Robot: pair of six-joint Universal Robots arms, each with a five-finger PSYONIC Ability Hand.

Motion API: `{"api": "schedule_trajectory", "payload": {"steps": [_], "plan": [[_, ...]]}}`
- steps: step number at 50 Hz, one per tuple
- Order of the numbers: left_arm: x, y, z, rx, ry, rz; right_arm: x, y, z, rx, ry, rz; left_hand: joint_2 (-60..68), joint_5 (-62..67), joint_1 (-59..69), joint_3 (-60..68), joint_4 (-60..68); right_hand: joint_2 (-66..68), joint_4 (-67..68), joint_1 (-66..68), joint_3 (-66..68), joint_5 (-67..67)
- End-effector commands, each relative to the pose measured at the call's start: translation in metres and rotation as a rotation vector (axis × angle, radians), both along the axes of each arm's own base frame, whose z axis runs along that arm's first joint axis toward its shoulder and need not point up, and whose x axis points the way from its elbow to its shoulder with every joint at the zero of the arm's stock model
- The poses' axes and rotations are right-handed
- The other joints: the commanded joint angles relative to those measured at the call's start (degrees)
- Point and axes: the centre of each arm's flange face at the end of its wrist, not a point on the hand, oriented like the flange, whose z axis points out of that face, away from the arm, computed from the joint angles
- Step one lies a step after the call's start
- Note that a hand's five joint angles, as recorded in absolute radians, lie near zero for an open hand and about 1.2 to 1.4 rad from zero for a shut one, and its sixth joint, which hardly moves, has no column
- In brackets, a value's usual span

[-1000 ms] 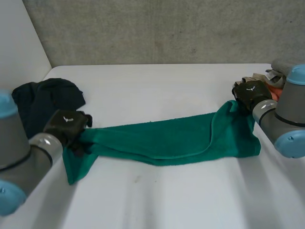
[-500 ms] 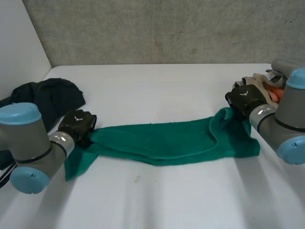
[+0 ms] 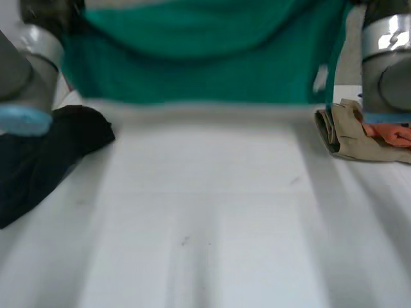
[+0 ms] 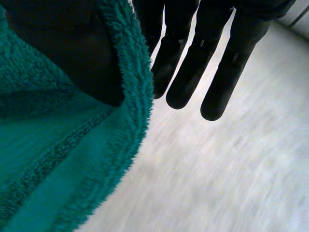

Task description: Fold the laundry.

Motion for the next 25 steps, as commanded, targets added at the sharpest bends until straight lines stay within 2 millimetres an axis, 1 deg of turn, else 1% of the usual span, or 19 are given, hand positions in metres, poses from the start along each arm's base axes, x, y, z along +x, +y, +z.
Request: {"api": "schedule_trajectory", "payload": {"steps": [1,2,3,5,6,8,9,12,13,16,17,21,23,24,25], "plan": [[0.015,0.018,0.023,0.049,0.126,-0.044,-0.010,0.001,-0.001,0.020,0.007,0.081,11.5,13.5,14.8,11.9,11.4,12.3,11.2,14.7,11.6,13.2],[0.016,0.021,0.017,0.082,0.116,-0.045,-0.011,0.000,-0.008,0.057,0.028,0.087,11.5,13.5,14.8,11.9,11.4,12.3,11.2,14.7,11.6,13.2],[0.017,0.026,-0.001,0.158,0.094,-0.054,-0.012,-0.002,-0.025,0.141,0.070,0.108,11.5,13.5,14.8,11.9,11.4,12.3,11.2,14.7,11.6,13.2],[0.017,0.031,-0.023,0.243,0.069,-0.066,-0.014,-0.002,-0.044,0.231,0.113,0.125,11.5,13.5,14.8,11.9,11.4,12.3,11.2,14.7,11.6,13.2],[0.017,0.038,-0.046,0.324,0.044,-0.078,-0.016,-0.001,-0.066,0.330,0.159,0.144,11.5,13.5,14.8,11.9,11.4,12.3,11.2,14.7,11.6,13.2],[0.016,0.044,-0.069,0.399,0.016,-0.094,-0.021,0.000,-0.090,0.431,0.201,0.156,11.5,13.5,14.8,11.9,11.4,12.3,11.2,14.7,11.6,13.2],[0.016,0.051,-0.094,0.472,-0.013,-0.101,-0.026,0.003,-0.115,0.527,0.246,0.172,11.5,13.5,14.8,11.9,11.4,12.3,11.2,14.7,11.6,13.2],[0.016,0.061,-0.131,0.575,-0.072,-0.103,-0.032,0.010,-0.150,0.649,0.319,0.188,11.5,13.5,14.8,11.9,11.4,12.3,11.2,14.7,11.6,13.2],[0.017,0.066,-0.155,0.634,-0.120,-0.098,-0.035,0.015,-0.174,0.724,0.365,0.196,11.5,13.5,14.8,11.9,11.4,12.3,11.2,14.7,11.6,13.2],[0.020,0.071,-0.187,0.704,-0.200,-0.086,-0.041,0.023,-0.205,0.821,0.441,0.191,11.5,13.5,14.8,11.9,11.4,12.3,11.2,14.7,11.6,13.2],[0.022,0.071,-0.204,0.739,-0.253,-0.074,-0.045,0.029,-0.222,0.879,0.496,0.179,11.5,13.5,14.8,11.9,11.4,12.3,11.2,14.7,11.6,13.2],[0.031,0.069,-0.225,0.784,-0.353,-0.035,-0.055,0.038,-0.244,0.984,0.611,0.135,10.8,12.9,14.1,11.3,10.7,12.3,11.2,14.7,11.6,13.2],[0.032,0.069,-0.225,0.783,-0.366,-0.032,-0.056,0.039,-0.246,1.014,0.626,0.126,1.6,3.7,4.9,2.1,1.5,12.3,11.2,14.7,11.6,13.2],[0.031,0.068,-0.221,0.769,-0.361,-0.037,-0.056,0.040,-0.245,1.041,0.613,0.124,-16.3,-14.2,-12.9,-15.8,-16.3,-5.2,-6.3,-2.8,-5.9,-4.3],[0.030,0.069,-0.219,0.762,-0.356,-0.040,-0.055,0.040,-0.243,1.044,0.608,0.121,-24.9,-22.9,-21.6,-24.5,-25.0,-14.7,-15.8,-12.3,-15.4,-13.8]]}}
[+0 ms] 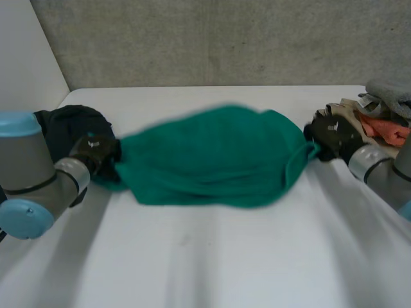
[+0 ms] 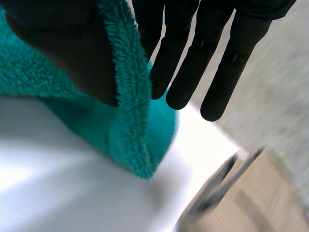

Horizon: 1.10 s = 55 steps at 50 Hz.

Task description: Fold the laundry.

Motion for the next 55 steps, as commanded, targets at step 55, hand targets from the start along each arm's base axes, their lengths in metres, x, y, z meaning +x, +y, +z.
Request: {"api": "schedule_trajectory", "payload": {"steps": [55], "plan": [[0.042,0.079,0.009,0.029,-0.074,-0.017,-0.018,0.112,0.034,0.338,-0.040,-0.178,-40.7,-39.4,-38.2,-40.5,-40.6,-43.6,-44.7,-41.1,-44.3,-43.2]]}}
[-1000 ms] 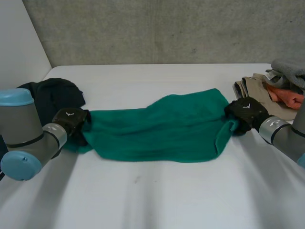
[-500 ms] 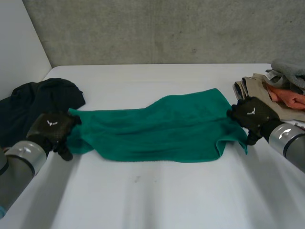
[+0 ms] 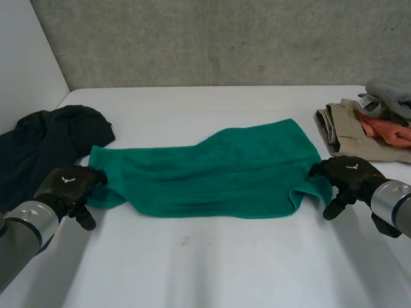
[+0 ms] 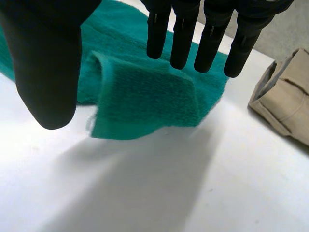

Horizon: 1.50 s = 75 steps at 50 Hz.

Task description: Fold the laundry.

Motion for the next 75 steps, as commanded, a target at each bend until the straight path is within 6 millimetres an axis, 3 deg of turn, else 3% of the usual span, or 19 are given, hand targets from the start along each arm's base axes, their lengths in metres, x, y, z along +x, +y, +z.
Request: {"api": "schedule_trajectory", "payload": {"steps": [1,10,14,15,22,26,30,31,32,37,41,42,46,50,56,62,67,71,75], "plan": [[-0.002,-0.006,-0.006,0.016,0.010,-0.014,0.010,0.013,0.011,-0.021,-0.032,0.000,4.2,3.7,4.1,4.0,4.0,-0.8,0.5,-0.6,-0.7,1.8],[-0.009,-0.019,-0.014,0.015,0.057,-0.045,0.030,0.004,-0.015,-0.112,0.019,0.008,1.8,1.4,1.8,1.7,1.7,8.1,9.4,8.3,8.2,10.7],[-0.014,-0.026,-0.017,-0.001,0.066,-0.062,0.040,0.000,-0.030,-0.125,0.062,0.032,0.8,0.4,0.8,0.7,0.7,31.5,32.8,31.6,31.6,34.1],[-0.016,-0.030,-0.019,-0.012,0.064,-0.067,0.042,-0.003,-0.033,-0.141,0.088,0.041,0.8,0.4,0.8,0.7,0.7,54.9,56.2,55.0,55.0,57.5],[-0.023,-0.042,-0.027,-0.018,0.057,-0.082,0.040,-0.011,-0.030,-0.260,0.181,0.041,2.8,2.4,2.8,2.7,2.7,55.1,56.4,55.3,55.2,57.7],[-0.030,-0.049,-0.031,-0.025,0.053,-0.101,0.040,-0.009,-0.025,-0.296,0.194,0.048,17.4,17.0,17.4,17.3,17.3,55.1,56.4,55.3,55.2,57.7],[-0.037,-0.058,-0.032,-0.044,0.057,-0.117,0.042,-0.009,-0.021,-0.309,0.201,0.049,41.3,40.8,41.2,41.1,41.1,55.1,56.4,55.3,55.2,57.7],[-0.040,-0.061,-0.029,-0.055,0.060,-0.120,0.042,-0.010,-0.019,-0.316,0.202,0.047,57.3,56.9,57.3,57.2,57.2,55.1,56.4,55.3,55.2,57.7],[-0.041,-0.062,-0.027,-0.057,0.062,-0.121,0.042,-0.011,-0.017,-0.325,0.204,0.046,57.5,57.0,57.4,57.3,57.3,55.1,56.4,55.3,55.2,57.7],[-0.042,-0.053,0.004,-0.064,0.072,-0.093,0.039,-0.016,0.016,-0.400,0.274,0.052,57.5,57.0,57.4,57.3,57.3,55.1,56.4,55.3,55.2,57.7],[-0.036,-0.036,0.069,-0.122,0.115,-0.049,0.028,-0.009,0.080,-0.496,0.340,0.045,57.5,57.0,57.4,57.3,57.3,55.1,56.4,55.3,55.2,57.7],[-0.033,-0.026,0.097,-0.142,0.138,-0.039,0.022,-0.008,0.109,-0.547,0.347,0.032,57.5,57.0,57.4,57.3,57.3,55.1,56.4,55.3,55.2,57.7],[-0.027,0.001,0.152,-0.168,0.168,-0.044,0.018,0.000,0.169,-0.642,0.319,0.024,57.5,57.0,57.4,57.3,57.3,55.1,56.4,55.3,55.2,57.7],[-0.022,0.011,0.179,-0.138,0.158,-0.029,0.012,0.006,0.189,-0.587,0.319,0.042,57.5,57.0,57.4,57.3,57.3,55.1,56.4,55.3,55.2,57.7],[-0.021,0.003,0.162,0.043,0.093,-0.011,0.017,-0.010,0.166,-0.463,0.376,0.111,57.5,57.0,57.4,57.3,57.3,55.1,56.4,55.3,55.2,57.7],[-0.041,-0.027,0.094,0.211,-0.006,-0.070,0.035,-0.033,0.109,-0.351,0.472,0.167,57.5,57.0,57.4,57.3,57.3,55.1,56.4,55.3,55.2,57.7],[-0.060,-0.070,0.064,0.126,-0.035,-0.071,0.053,-0.070,0.094,-0.454,0.418,0.083,57.5,57.0,57.4,57.3,57.3,55.1,56.4,55.3,55.2,57.7],[-0.075,-0.106,0.097,-0.119,0.029,-0.065,0.068,-0.105,0.129,-0.723,0.259,-0.039,57.5,57.0,57.4,57.3,57.3,55.1,56.4,55.3,55.2,57.7],[-0.087,-0.120,0.169,-0.421,0.203,-0.092,0.074,-0.121,0.191,-1.062,0.044,-0.141,57.5,57.0,57.4,57.3,57.3,55.1,56.4,55.3,55.2,57.7]]}}
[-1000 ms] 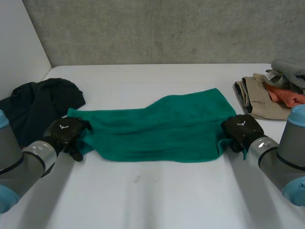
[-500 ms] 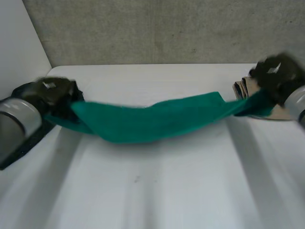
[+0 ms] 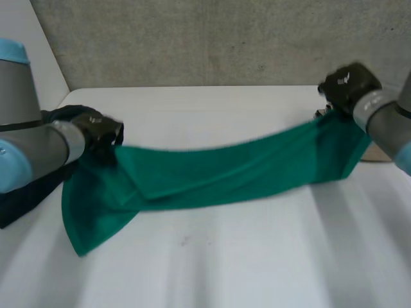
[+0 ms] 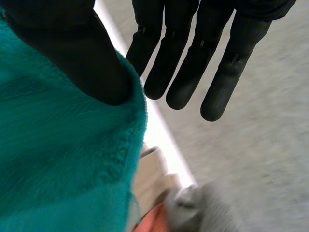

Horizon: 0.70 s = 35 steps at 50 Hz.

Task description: Fold the laundry.

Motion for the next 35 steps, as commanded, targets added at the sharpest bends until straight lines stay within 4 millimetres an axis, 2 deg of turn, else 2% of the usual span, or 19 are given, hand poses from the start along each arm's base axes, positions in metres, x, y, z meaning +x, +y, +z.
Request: {"api": "schedule_trajectory", "payload": {"steps": [1,5,8,11,16,17,19,20,23,24,26,27,32,34,35], "plan": [[-0.021,-0.036,0.124,-0.559,0.328,-0.021,0.016,-0.038,0.110,-0.659,-0.414,0.035,11.5,13.9,13.7,11.9,11.4,12.3,11.3,14.9,11.8,12.7],[-0.015,-0.028,0.172,-0.714,0.529,-0.009,0.014,-0.027,0.144,-0.859,-0.533,0.102,11.5,13.9,13.7,11.9,11.4,12.3,11.3,14.9,11.8,12.7],[-0.008,-0.024,0.176,-0.704,0.565,0.014,0.010,-0.024,0.144,-0.859,-0.544,0.121,11.5,13.9,13.7,11.9,11.4,12.3,11.3,14.9,11.8,12.7],[-0.002,-0.023,0.162,-0.630,0.528,0.036,0.008,-0.023,0.132,-0.789,-0.529,0.148,11.5,13.9,13.7,11.9,11.4,12.3,11.3,14.9,11.8,12.7],[-0.001,-0.013,0.114,-0.384,0.441,0.029,-0.002,-0.022,0.090,-0.595,-0.478,0.135,11.5,13.9,13.7,11.9,11.4,12.3,11.3,14.9,11.8,12.7],[-0.002,-0.007,0.093,-0.287,0.407,0.019,-0.004,-0.020,0.071,-0.514,-0.453,0.134,11.5,13.9,13.7,11.9,11.4,12.3,11.3,14.9,11.8,12.7],[-0.001,-0.003,0.070,-0.197,0.373,0.017,-0.005,-0.015,0.051,-0.431,-0.427,0.134,11.5,13.9,13.7,11.9,11.4,12.3,11.3,14.9,11.8,12.7],[-0.001,0.003,0.050,-0.128,0.342,0.014,-0.008,-0.010,0.030,-0.344,-0.396,0.134,11.5,13.9,13.7,11.9,11.4,12.3,11.3,14.9,11.8,12.7],[0.000,0.009,0.019,-0.050,0.279,0.009,-0.009,0.000,-0.004,-0.215,-0.345,0.141,11.5,13.9,13.7,11.9,11.4,12.3,11.3,14.9,11.8,12.7],[0.001,0.009,-0.001,-0.022,0.230,0.006,-0.010,0.007,-0.027,-0.134,-0.308,0.147,11.5,13.9,13.7,11.9,11.4,12.3,11.3,14.9,11.8,12.7],[0.002,0.007,-0.020,-0.011,0.175,0.001,-0.010,0.013,-0.050,-0.063,-0.266,0.150,11.5,13.9,13.7,11.9,11.4,12.3,11.3,14.9,11.8,12.7],[0.001,0.003,-0.038,-0.011,0.117,-0.009,-0.011,0.018,-0.070,-0.013,-0.221,0.155,11.5,13.9,13.7,11.9,11.4,12.3,11.3,14.9,11.8,12.7],[0.001,-0.013,-0.079,-0.033,-0.043,-0.007,-0.013,0.023,-0.108,0.054,-0.112,0.147,8.5,10.9,10.8,9.0,8.4,12.3,11.3,14.9,11.8,12.7],[0.000,-0.017,-0.086,-0.038,-0.078,-0.002,-0.014,0.022,-0.113,0.065,-0.097,0.133,1.4,3.8,3.7,1.9,1.3,12.3,11.3,14.9,11.8,12.7],[-0.002,-0.019,-0.089,-0.046,-0.101,0.003,-0.015,0.022,-0.114,0.067,-0.097,0.119,-9.8,-7.4,-7.5,-9.3,-9.9,12.3,11.3,14.9,11.8,12.7]]}}
